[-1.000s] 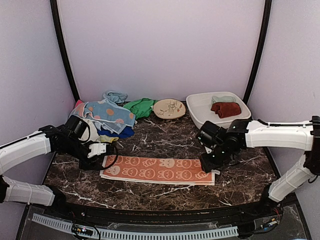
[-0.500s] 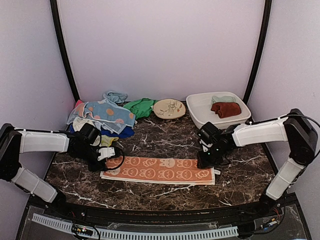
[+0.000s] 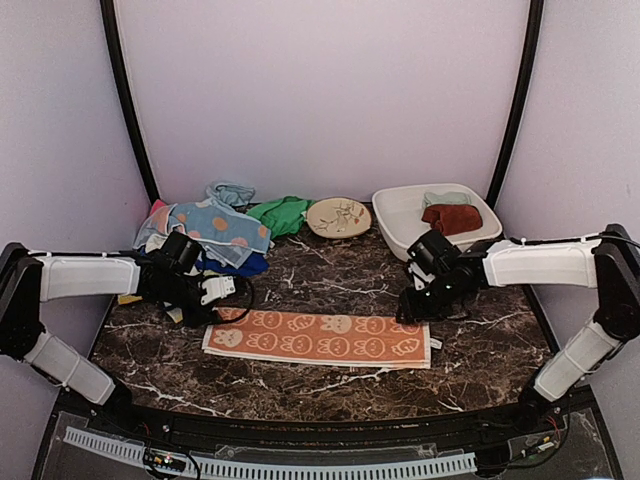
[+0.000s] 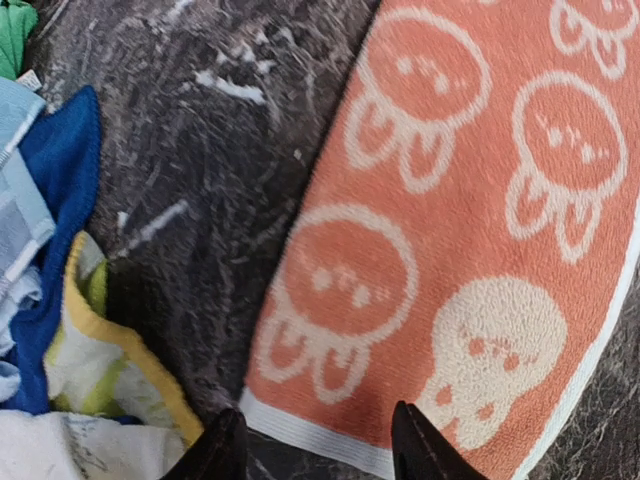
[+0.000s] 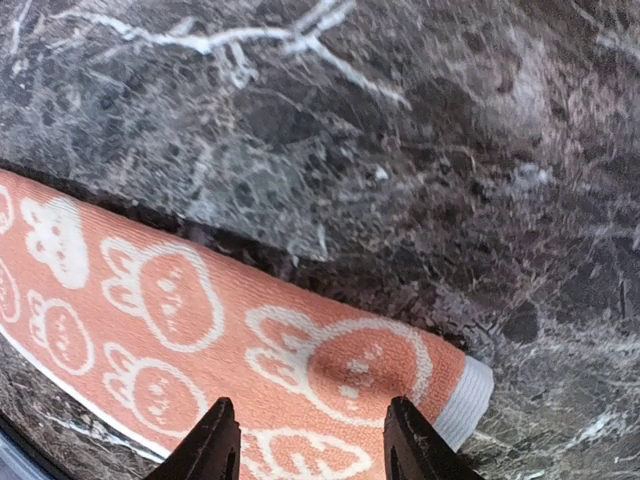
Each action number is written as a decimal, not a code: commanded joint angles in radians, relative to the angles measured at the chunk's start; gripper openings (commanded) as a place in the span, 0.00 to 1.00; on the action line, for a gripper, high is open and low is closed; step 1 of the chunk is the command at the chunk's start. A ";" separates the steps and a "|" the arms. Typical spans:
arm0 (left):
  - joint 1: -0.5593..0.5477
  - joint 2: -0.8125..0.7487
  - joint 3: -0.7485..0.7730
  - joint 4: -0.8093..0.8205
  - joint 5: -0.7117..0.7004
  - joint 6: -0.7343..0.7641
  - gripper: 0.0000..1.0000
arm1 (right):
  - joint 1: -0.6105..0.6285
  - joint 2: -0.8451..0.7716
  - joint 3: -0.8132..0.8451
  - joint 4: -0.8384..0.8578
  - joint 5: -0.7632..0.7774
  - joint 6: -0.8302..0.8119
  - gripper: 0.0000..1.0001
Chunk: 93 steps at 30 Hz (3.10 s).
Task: Roll the towels
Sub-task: Smooth out the towel at the center of the board, then rotate the towel at the center of the board, then adjust the towel at the center of the board.
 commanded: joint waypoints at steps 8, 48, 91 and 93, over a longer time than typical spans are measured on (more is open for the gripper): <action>-0.028 -0.051 0.133 -0.199 0.112 -0.010 0.61 | -0.005 0.055 -0.097 0.082 -0.001 0.018 0.40; -0.153 0.698 0.743 0.185 -0.241 0.067 0.56 | 0.527 -0.215 -0.389 0.041 0.069 0.634 0.27; 0.177 -0.065 0.368 -0.280 0.104 -0.178 0.92 | 0.087 1.026 1.215 -0.027 -0.195 -0.005 0.29; 0.176 -0.061 0.365 -0.287 0.097 -0.179 0.92 | 0.070 0.999 1.170 0.031 -0.136 0.061 0.28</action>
